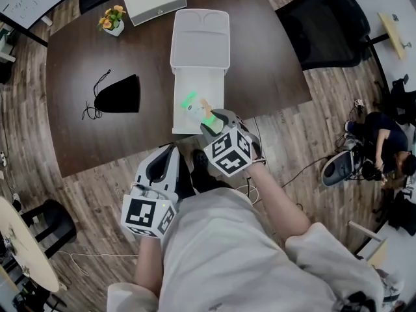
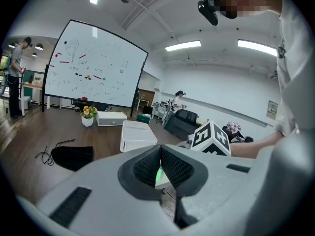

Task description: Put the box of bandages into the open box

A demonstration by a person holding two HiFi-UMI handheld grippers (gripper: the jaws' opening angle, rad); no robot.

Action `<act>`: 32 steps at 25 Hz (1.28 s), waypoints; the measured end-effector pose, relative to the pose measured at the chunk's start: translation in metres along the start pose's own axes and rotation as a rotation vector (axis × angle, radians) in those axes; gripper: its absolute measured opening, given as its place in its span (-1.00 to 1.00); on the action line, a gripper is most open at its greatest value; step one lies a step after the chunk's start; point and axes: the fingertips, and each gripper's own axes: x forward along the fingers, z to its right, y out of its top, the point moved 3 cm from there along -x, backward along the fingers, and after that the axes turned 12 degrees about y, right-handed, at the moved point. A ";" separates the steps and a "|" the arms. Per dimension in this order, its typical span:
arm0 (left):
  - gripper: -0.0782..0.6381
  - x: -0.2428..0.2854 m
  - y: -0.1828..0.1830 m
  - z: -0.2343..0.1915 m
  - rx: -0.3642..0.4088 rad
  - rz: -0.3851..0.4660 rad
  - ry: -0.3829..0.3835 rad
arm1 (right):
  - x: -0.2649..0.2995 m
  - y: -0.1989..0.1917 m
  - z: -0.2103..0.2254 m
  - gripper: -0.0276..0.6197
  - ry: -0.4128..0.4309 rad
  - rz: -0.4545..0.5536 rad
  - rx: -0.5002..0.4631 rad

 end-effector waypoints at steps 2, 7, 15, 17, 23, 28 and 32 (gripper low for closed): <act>-0.77 -0.001 0.001 0.001 0.003 0.004 0.000 | -0.005 0.001 -0.002 -0.39 -0.003 0.012 0.007; -0.77 -0.004 0.000 0.005 0.016 0.006 -0.007 | -0.020 0.004 -0.011 -0.47 0.026 0.048 0.021; -0.77 -0.004 0.002 0.014 0.038 0.029 -0.036 | -0.053 0.015 -0.020 -0.68 0.011 0.147 0.054; -0.77 -0.002 0.005 0.017 0.044 0.034 -0.044 | -0.063 0.019 -0.020 -0.77 0.015 0.186 0.078; -0.77 -0.002 0.013 0.020 0.052 0.056 -0.047 | -0.088 0.024 -0.023 -0.80 0.029 0.277 0.112; -0.77 -0.003 0.020 0.019 0.047 0.073 -0.042 | -0.114 0.031 -0.027 -0.90 0.067 0.384 0.118; -0.77 -0.001 0.021 0.017 0.045 0.075 -0.040 | -0.129 0.037 -0.029 -0.90 0.074 0.456 0.129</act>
